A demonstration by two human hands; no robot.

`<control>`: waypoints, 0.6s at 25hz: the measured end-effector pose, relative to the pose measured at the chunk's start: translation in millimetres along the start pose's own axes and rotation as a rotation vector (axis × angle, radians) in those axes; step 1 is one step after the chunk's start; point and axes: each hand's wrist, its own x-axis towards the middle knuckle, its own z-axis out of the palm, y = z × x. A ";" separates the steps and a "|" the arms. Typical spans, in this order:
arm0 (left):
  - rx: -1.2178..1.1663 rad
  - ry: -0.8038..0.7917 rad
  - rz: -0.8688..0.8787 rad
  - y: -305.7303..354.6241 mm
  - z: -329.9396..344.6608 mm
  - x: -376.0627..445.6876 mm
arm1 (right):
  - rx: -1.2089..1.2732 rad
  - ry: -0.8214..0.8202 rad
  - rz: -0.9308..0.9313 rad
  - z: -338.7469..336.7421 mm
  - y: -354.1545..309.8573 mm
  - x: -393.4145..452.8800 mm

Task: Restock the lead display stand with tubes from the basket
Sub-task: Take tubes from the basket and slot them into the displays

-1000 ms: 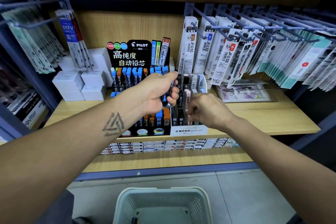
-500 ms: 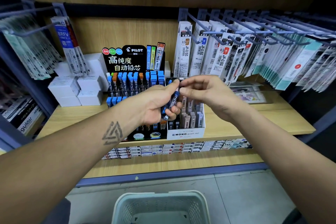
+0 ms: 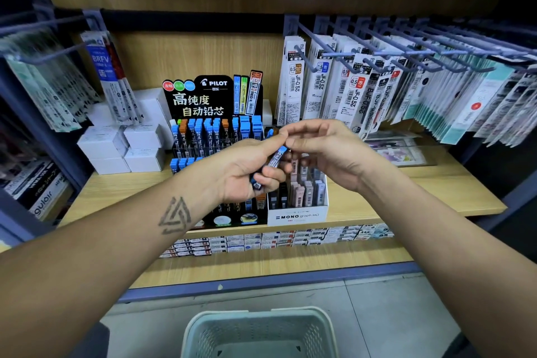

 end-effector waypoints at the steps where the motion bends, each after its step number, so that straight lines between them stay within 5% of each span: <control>1: -0.007 -0.021 -0.013 0.9 -1.5 -0.6 | -0.002 0.008 0.009 -1.1 -1.0 1.0; 8: -0.003 -0.080 -0.039 2.2 -0.8 -4.2 | 0.027 -0.073 0.049 -9.5 -1.3 -2.1; 15: -0.039 0.123 0.052 5.3 -9.4 -0.9 | 0.072 0.070 -0.017 -22.8 -0.5 3.6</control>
